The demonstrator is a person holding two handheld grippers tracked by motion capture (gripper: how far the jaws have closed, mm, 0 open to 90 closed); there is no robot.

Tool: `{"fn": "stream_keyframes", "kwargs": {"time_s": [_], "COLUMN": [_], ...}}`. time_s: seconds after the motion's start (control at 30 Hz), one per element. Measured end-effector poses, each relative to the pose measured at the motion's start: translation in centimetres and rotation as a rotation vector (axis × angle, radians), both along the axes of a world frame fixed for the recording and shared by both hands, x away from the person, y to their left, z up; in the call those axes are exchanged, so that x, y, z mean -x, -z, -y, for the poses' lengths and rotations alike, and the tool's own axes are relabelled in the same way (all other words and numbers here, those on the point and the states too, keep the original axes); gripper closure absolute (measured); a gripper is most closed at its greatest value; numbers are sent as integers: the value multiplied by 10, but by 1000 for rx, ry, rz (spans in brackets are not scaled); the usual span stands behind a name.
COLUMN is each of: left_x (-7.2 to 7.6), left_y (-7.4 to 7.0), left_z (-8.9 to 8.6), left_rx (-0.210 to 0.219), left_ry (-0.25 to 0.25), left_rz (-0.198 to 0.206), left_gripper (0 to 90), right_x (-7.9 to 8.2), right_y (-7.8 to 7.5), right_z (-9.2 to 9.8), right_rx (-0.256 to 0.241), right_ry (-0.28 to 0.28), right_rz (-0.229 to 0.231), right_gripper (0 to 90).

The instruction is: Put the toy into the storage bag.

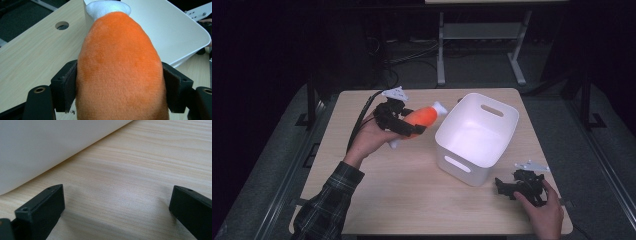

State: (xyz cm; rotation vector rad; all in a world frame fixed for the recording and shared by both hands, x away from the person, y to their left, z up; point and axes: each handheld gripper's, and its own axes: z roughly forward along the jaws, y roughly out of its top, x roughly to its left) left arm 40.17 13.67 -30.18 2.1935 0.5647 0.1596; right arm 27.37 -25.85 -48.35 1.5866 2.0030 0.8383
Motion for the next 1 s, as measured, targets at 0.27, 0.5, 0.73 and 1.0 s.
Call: {"fn": "stream_keyframes", "kwargs": {"time_s": [0.27, 0.5, 0.73, 1.0], "left_x": [-4, -7, -11, -15], "left_y": [-5, -11, -13, -17], "left_z": [14, 29, 42, 58], "left_rx": [6, 5, 5, 3], "left_ry": [5, 5, 5, 7], "left_rz": [6, 9, 11, 17], "left_gripper": [247, 247, 247, 247], "right_x": [0, 0, 0, 0], "right_y": [0, 0, 0, 0], "right_z": [0, 0, 0, 0], "right_rx": [-1, -2, -2, -1], "right_ry": [0, 0, 0, -1], "right_rz": [-1, -1, -1, -2], "right_gripper": [0, 0, 0, 0]}}
